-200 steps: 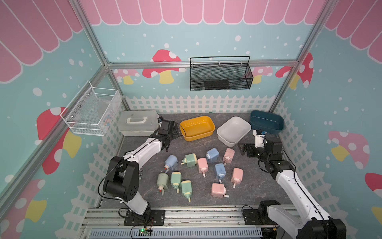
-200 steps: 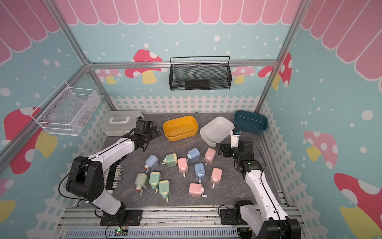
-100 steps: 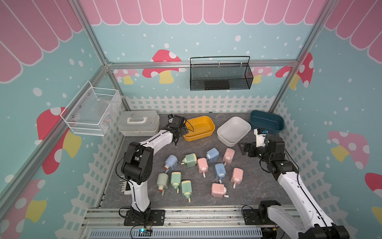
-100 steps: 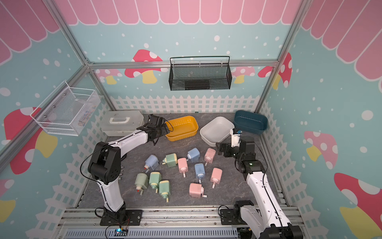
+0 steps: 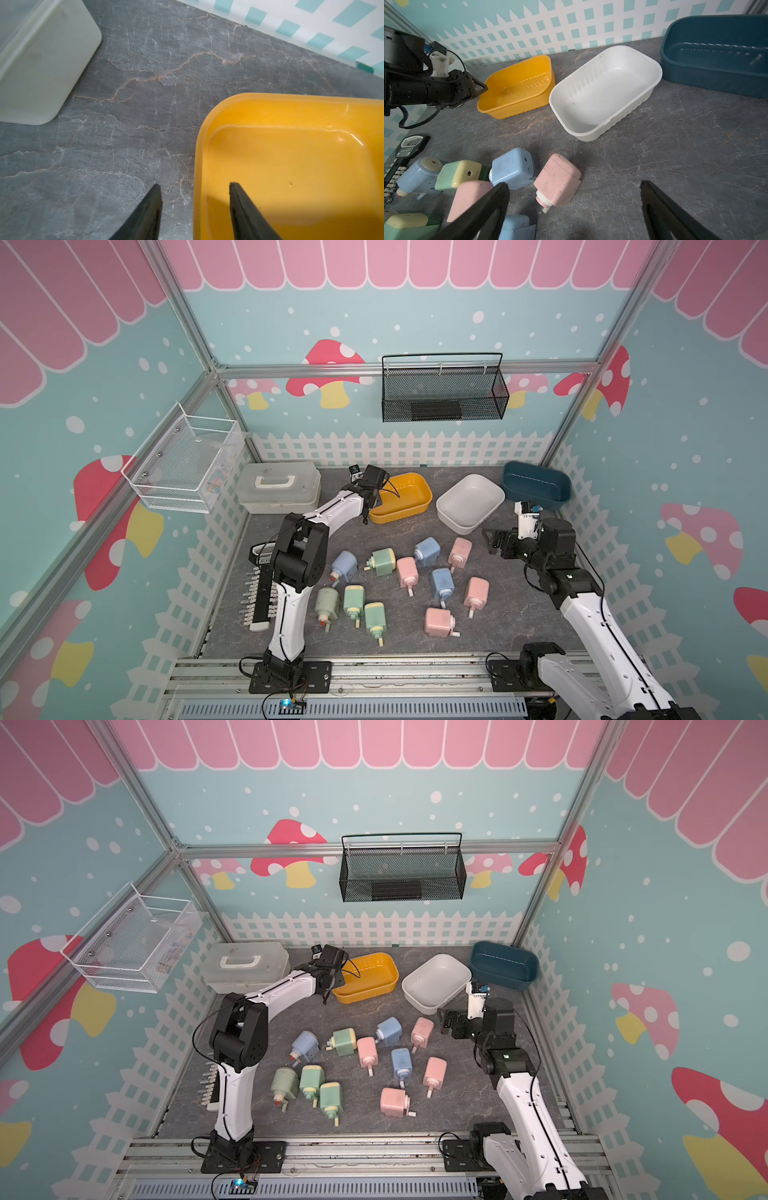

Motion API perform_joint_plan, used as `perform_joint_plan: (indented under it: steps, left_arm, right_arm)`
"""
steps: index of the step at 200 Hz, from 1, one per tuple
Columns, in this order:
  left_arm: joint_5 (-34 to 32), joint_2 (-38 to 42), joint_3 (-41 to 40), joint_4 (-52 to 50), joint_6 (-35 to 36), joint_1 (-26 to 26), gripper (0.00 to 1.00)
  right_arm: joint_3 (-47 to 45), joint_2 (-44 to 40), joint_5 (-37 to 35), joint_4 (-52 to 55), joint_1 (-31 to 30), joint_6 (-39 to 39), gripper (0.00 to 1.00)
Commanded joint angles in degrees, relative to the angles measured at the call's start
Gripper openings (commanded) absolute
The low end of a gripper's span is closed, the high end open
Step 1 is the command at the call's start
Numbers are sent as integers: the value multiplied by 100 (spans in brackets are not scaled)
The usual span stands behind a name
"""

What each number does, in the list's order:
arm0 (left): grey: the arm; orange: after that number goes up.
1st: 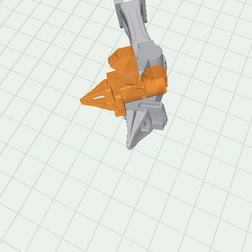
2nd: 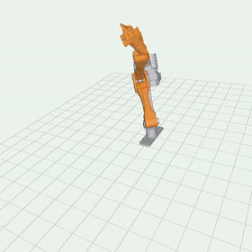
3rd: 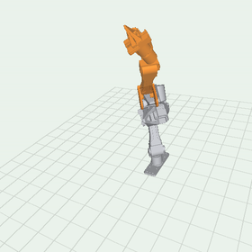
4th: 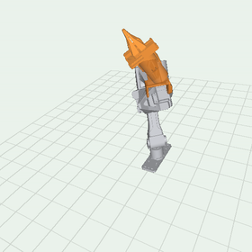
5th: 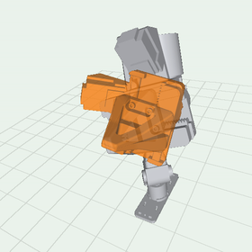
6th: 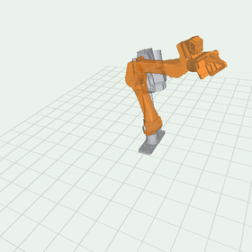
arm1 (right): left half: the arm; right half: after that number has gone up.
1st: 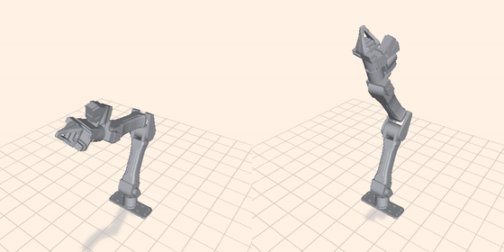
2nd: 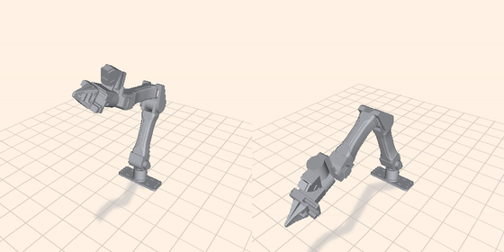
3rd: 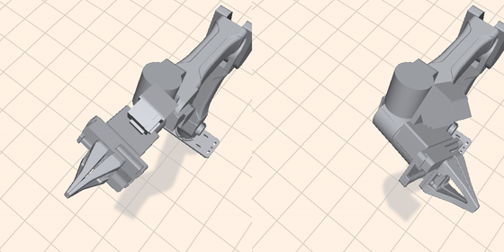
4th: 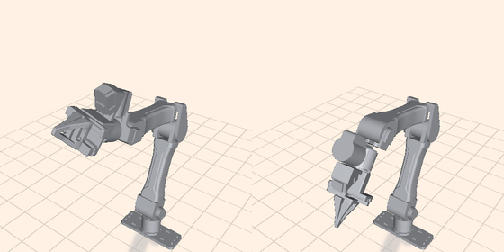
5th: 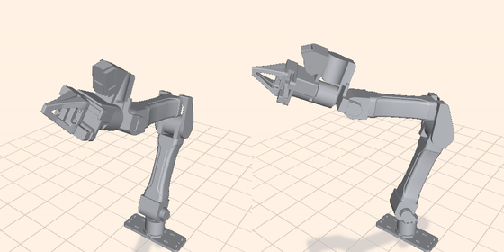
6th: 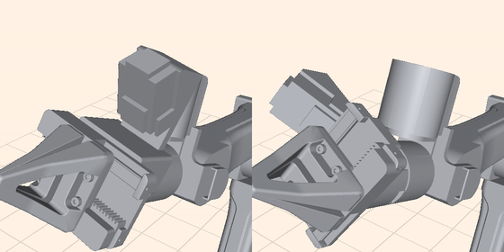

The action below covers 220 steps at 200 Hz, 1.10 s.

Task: Place the pencil sharpeners by color into the storage box
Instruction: Move the storage box to the center of the board.

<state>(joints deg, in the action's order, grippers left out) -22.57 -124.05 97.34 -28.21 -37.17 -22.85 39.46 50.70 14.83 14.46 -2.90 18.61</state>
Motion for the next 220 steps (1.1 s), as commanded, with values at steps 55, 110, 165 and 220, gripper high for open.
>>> perform_joint_plan:
  steps: [55,110,165,220]
  left_arm:
    - [-4,-278,261,-202,-1,-37,30]
    - [-165,-173,197,-172,102,-35,12]
    - [-220,-111,222,-102,235,-33,2]
    - [128,59,143,17,1172,-35,0]
  right_arm:
    - [-147,107,-45,-40,-20,-33,99]
    - [-141,230,-7,-74,-17,-24,99]
    - [-151,195,143,-38,-20,-80,99]
    - [61,335,286,101,-17,-165,99]
